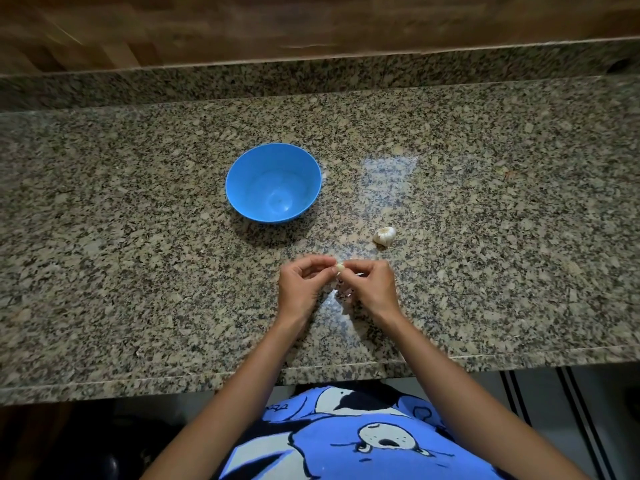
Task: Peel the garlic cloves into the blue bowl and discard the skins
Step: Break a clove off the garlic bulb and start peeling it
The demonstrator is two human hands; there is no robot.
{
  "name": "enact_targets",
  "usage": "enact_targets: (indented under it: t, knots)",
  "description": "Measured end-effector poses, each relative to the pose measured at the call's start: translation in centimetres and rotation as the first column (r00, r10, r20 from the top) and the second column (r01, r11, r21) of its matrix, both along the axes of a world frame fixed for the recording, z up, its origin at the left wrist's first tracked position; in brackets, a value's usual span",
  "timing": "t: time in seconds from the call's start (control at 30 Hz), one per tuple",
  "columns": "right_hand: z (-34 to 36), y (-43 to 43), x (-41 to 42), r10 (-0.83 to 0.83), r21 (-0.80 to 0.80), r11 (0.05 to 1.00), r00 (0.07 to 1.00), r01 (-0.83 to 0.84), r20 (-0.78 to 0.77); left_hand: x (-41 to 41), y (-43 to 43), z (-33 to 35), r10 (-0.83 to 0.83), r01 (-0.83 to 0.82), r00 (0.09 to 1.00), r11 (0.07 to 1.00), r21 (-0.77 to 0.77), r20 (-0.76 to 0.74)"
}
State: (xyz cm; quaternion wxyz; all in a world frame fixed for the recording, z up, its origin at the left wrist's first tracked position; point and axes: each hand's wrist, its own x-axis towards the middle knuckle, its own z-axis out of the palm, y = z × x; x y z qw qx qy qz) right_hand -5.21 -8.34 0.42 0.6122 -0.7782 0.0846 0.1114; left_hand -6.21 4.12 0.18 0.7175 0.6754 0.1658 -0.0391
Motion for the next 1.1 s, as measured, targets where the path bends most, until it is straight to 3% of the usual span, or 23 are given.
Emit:
enact_targets:
  t: [0.1, 0.17, 0.27, 0.37, 0.5, 0.73, 0.83, 0.93, 1.0, 1.03, 1.1]
  knots:
    - [-0.1, -0.2, 0.1, -0.039, 0.066, 0.997, 0.998, 0.042, -0.052, -0.1, -0.2, 0.0, 0.005, -0.005, 1.000, 1.000, -0.015, -0.006]
    - [0.0, -0.4, 0.1, -0.020, 0.195, 0.980, 0.989, 0.048, -0.146, 0.0, -0.2, -0.1, 0.050, -0.052, 0.998, 0.997, -0.053, -0.041]
    - [0.4, -1.2, 0.2, 0.141, 0.358, 0.933, 0.952, -0.036, -0.273, 0.3, 0.4, -0.3, 0.048, -0.050, 0.998, 0.997, -0.053, -0.047]
    - [0.4, -1.9, 0.3, 0.309, 0.334, 0.916, 0.922, -0.223, -0.232, 0.5, 0.9, -0.4, -0.091, 0.085, 0.995, 0.988, 0.132, 0.037]
    - [0.2, -2.2, 0.9, 0.325, 0.267, 0.926, 0.923, -0.266, -0.207, 0.9, 1.6, -0.2, -0.267, 0.232, 0.962, 0.909, 0.346, 0.057]
    - [0.5, -2.9, 1.8, 0.443, 0.239, 0.887, 0.874, -0.394, -0.201, 1.5, 2.6, 0.3, -0.398, 0.369, 0.917, 0.854, 0.366, 0.004]
    - [0.8, -3.0, 2.1, 0.424, 0.104, 0.905, 0.894, -0.412, -0.144, 1.5, 2.5, 0.8, -0.479, 0.425, 0.878, 0.758, 0.494, -0.021]
    - [1.1, -2.8, 2.2, 0.511, -0.209, 0.828, 0.854, -0.520, -0.100, 1.7, 2.6, 1.3, -0.637, 0.456, 0.769, 0.478, 0.751, -0.062]
    - [1.1, -2.6, 2.1, 0.553, -0.362, 0.770, 0.832, -0.526, -0.033, 1.9, 2.3, 1.5, -0.699, 0.457, 0.704, 0.312, 0.833, -0.124]
    - [1.0, -2.5, 2.0, 0.553, -0.397, 0.769, 0.833, -0.501, 0.018, 1.9, 2.1, 1.6, -0.699, 0.478, 0.700, 0.305, 0.824, -0.147]
    - [0.7, -2.4, 1.7, 0.532, -0.433, 0.792, 0.835, -0.430, 0.144, 2.1, 2.0, 1.9, -0.655, 0.547, 0.733, 0.407, 0.731, -0.184]
